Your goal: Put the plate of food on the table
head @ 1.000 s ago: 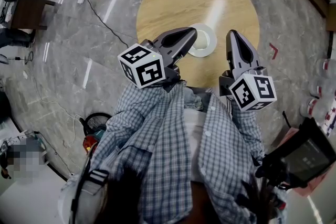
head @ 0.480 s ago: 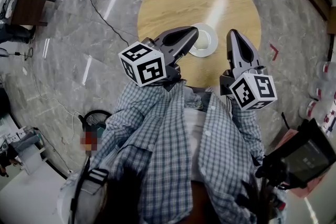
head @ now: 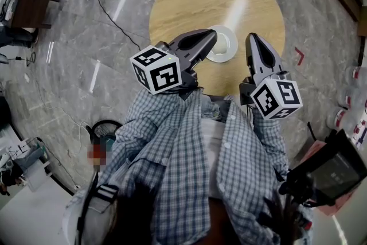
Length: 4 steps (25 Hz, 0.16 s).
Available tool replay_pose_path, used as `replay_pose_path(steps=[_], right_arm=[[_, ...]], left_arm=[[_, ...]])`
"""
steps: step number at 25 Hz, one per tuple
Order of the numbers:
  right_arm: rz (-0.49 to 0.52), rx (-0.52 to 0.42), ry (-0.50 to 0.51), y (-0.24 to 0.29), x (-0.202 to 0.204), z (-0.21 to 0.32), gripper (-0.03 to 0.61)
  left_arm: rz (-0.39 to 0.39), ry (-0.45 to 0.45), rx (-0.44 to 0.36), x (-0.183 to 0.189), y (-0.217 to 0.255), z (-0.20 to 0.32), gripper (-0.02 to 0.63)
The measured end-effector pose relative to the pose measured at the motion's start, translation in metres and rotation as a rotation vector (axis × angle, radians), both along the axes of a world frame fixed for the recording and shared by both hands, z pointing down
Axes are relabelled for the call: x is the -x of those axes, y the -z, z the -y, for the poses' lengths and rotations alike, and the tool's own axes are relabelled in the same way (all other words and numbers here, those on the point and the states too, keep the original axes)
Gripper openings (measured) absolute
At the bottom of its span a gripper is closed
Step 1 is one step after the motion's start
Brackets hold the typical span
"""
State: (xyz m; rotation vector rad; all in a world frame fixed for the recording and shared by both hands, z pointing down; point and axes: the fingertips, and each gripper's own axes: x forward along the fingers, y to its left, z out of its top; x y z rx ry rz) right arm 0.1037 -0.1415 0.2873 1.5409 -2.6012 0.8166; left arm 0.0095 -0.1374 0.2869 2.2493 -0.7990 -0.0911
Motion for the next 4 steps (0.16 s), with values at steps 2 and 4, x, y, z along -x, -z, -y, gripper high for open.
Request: replay_pose_path(steps=[2, 4], right_arm=[[0.000, 0.000, -0.002, -0.0007, -0.0005, 0.0001, 0.006], [0.000, 0.000, -0.006, -0.0020, -0.0012, 0.0007, 0.006]], left_arm=[[0.000, -0.002, 0.000, -0.0006, -0.0001, -0.0003, 0.008], [0.000, -0.004, 0.000, -0.0010, -0.0003, -0.0001, 0.008]])
